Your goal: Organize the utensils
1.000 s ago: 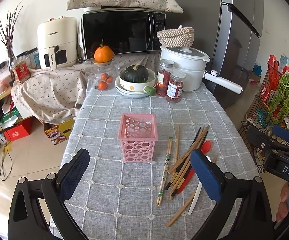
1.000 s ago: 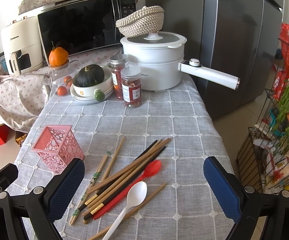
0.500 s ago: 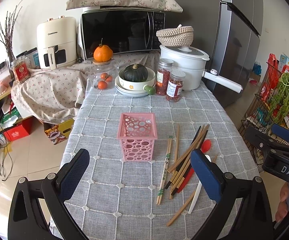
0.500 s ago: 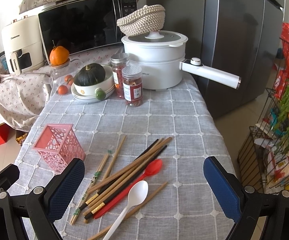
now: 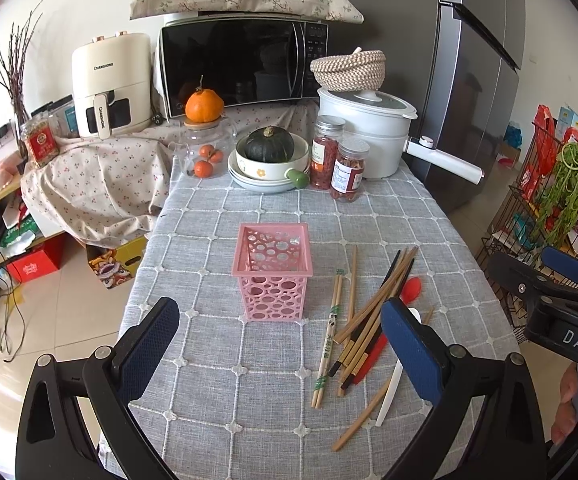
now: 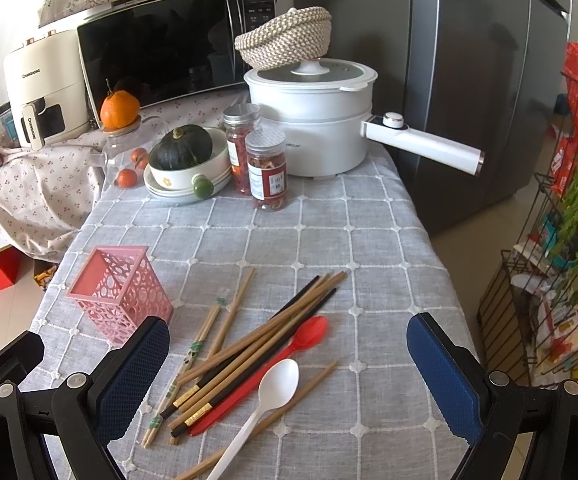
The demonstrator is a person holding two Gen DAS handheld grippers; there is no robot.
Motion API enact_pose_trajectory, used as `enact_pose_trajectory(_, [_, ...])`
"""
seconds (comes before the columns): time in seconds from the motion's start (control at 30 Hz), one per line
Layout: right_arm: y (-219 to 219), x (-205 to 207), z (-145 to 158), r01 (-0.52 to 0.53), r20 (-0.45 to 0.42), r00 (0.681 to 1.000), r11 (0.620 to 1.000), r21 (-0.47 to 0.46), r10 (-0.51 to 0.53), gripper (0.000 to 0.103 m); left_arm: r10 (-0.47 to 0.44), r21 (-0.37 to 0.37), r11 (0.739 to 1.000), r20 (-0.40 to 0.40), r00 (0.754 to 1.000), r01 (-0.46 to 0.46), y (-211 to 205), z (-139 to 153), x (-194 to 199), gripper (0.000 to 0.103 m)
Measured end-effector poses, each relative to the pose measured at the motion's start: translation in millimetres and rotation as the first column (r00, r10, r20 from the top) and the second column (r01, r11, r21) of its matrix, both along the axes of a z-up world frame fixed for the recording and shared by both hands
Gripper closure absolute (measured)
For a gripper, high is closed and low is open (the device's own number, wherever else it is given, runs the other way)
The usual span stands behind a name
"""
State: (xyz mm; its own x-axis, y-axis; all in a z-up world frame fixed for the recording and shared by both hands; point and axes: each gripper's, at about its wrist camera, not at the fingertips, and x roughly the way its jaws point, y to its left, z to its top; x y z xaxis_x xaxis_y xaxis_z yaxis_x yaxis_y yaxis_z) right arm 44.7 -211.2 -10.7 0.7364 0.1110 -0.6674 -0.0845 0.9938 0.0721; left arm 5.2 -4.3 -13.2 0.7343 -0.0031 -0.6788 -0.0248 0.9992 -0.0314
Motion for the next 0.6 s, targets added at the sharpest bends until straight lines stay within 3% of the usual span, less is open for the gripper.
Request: enact_pose_trajectory(0.6, [0.0,-0.4,0.1,0.001,0.001,1.000,1.000,0.000,-0.001,0.004,-0.005,0.004,1.000,-0.003,1.000,0.005,-2.5,-1.5,-1.6,0.001])
